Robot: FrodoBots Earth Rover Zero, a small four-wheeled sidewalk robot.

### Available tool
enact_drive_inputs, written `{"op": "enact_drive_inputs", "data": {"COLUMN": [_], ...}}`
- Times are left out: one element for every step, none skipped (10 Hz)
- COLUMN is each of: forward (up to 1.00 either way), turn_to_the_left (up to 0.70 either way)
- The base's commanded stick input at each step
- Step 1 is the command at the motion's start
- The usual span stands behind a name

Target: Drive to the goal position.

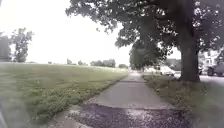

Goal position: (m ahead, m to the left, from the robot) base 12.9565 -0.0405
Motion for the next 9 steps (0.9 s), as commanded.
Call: {"op": "enact_drive_inputs", "data": {"forward": [0.7, 0.7, 0.7, 0.7, 0.7, 0.7, 0.7, 0.7, 0.7], "turn_to_the_left": [0.0, 0.0, -0.17, -0.35, -0.32, -0.29, -0.26, -0.23, -0.2]}}
